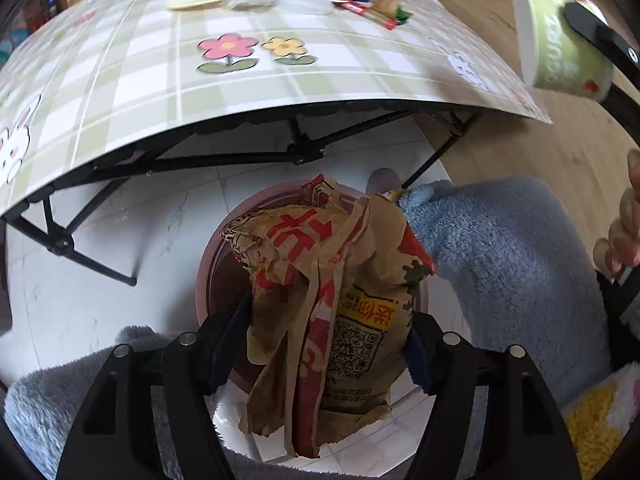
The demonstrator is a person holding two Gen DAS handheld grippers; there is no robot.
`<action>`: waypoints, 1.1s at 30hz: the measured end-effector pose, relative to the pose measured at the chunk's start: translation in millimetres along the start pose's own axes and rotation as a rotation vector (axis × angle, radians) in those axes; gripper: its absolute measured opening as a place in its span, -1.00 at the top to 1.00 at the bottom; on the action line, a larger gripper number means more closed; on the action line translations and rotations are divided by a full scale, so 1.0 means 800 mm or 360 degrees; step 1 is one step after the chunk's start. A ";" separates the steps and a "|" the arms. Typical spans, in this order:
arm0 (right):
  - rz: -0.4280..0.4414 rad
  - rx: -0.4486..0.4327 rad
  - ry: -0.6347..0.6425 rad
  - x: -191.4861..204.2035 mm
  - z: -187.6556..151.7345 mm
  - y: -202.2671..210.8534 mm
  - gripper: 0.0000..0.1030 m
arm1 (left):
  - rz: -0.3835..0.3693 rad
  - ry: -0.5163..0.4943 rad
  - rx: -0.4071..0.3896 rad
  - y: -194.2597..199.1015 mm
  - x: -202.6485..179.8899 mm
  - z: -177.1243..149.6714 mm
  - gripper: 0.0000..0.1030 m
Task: Collect trash
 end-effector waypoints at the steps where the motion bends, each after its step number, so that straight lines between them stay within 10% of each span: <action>1: -0.0001 0.0008 0.0000 0.000 -0.001 -0.003 -0.49 | -0.0002 0.0013 -0.0008 0.000 0.002 0.002 -0.31; 15: -0.0024 0.0064 0.0022 0.000 -0.006 -0.019 -0.49 | 0.0062 0.0034 -0.0151 0.020 0.015 0.028 -0.70; 26: -0.0027 0.0142 0.0049 0.010 -0.018 -0.034 -0.49 | 0.0502 0.0130 -0.0834 0.180 0.066 0.071 -0.87; 33: -0.0027 0.0240 0.0082 0.020 -0.042 -0.049 -0.49 | 0.0689 0.0136 -0.0861 0.198 0.098 0.059 -0.88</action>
Point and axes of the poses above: each gripper's, at about its wrist camera, not at the fingertips, and y roughly against the way its jaws point, x to its left, z to its top, the point moved 10 cm from there along -y, roughly the way its jaws point, and after that the axes turned 13 degrees about -y, right-handed, at the moved point
